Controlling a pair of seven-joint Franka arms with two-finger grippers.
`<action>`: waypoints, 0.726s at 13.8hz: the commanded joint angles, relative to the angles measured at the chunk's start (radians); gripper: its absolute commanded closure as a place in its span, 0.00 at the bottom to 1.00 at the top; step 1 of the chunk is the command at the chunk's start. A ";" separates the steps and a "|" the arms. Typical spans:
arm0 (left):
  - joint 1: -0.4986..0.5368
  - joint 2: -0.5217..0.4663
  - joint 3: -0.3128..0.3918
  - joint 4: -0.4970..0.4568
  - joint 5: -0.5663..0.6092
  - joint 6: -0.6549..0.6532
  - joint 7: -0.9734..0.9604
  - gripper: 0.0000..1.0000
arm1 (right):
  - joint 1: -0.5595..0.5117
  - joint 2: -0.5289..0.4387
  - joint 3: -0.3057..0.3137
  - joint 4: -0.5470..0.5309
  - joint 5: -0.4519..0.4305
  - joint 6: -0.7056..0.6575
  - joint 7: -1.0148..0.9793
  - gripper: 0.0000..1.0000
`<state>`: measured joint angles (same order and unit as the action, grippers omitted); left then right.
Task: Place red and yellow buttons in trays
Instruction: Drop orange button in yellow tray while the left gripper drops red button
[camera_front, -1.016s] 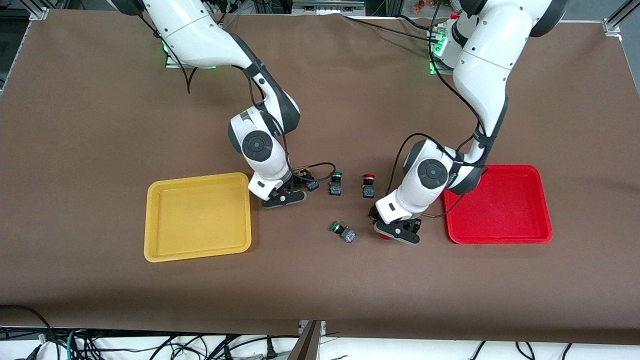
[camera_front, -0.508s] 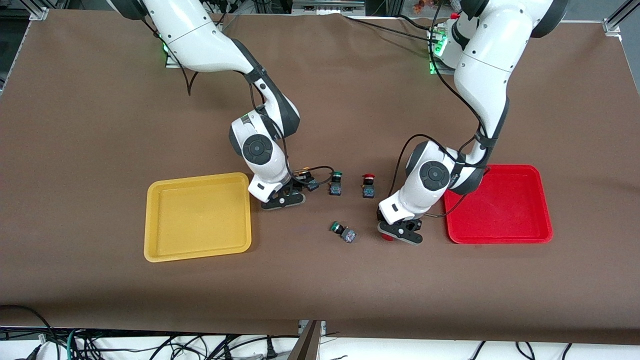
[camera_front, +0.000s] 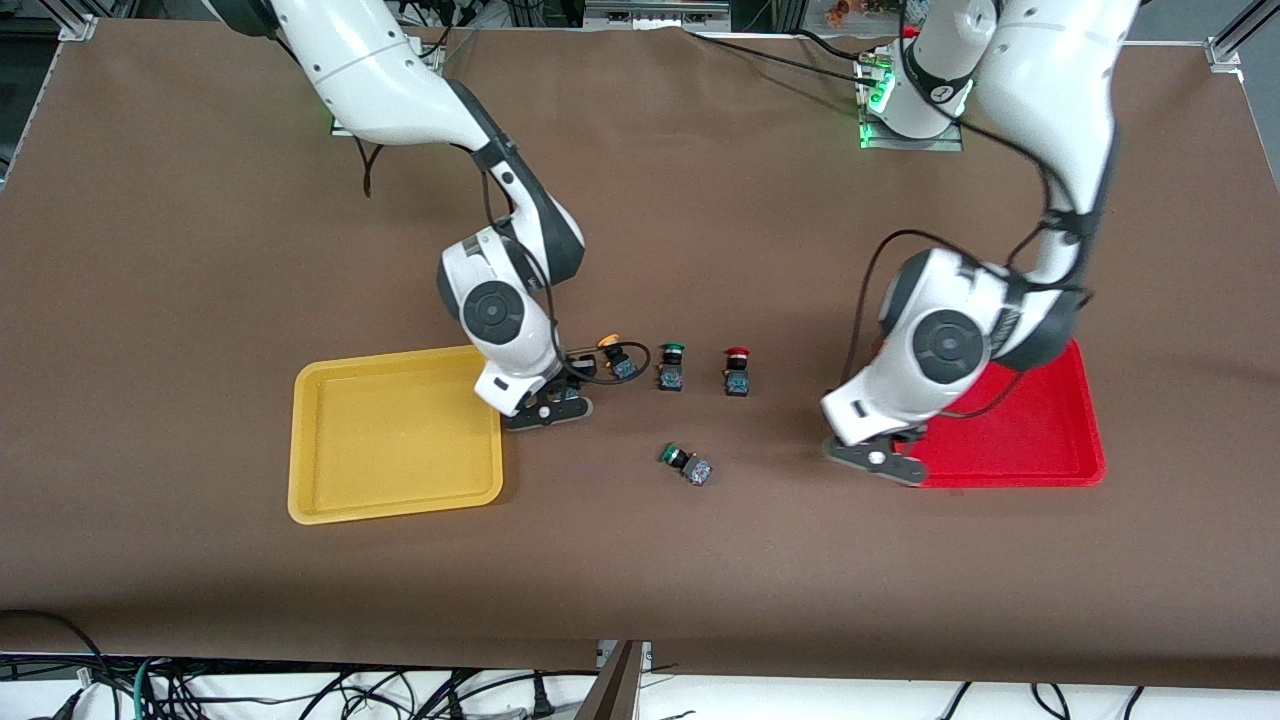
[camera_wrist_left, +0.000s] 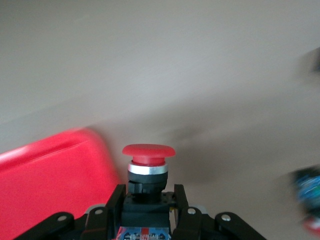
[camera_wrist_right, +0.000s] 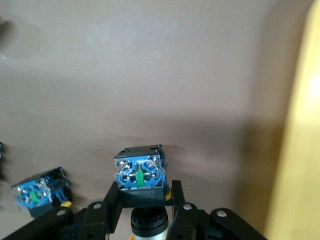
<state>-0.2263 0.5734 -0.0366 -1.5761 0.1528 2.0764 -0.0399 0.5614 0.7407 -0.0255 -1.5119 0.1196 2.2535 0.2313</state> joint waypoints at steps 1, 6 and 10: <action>0.102 0.009 0.014 -0.036 0.094 -0.055 0.025 1.00 | -0.064 -0.041 -0.063 -0.001 0.000 -0.063 -0.256 0.87; 0.200 0.089 0.001 -0.047 0.093 -0.044 0.025 0.00 | -0.175 -0.009 -0.091 -0.007 0.020 -0.038 -0.442 0.06; 0.197 0.016 -0.016 -0.035 0.081 -0.111 0.026 0.00 | -0.104 -0.026 -0.030 0.102 0.037 -0.213 -0.214 0.01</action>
<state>-0.0219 0.6609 -0.0490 -1.6128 0.2290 2.0257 -0.0120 0.4043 0.7355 -0.0871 -1.4760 0.1446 2.1339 -0.0999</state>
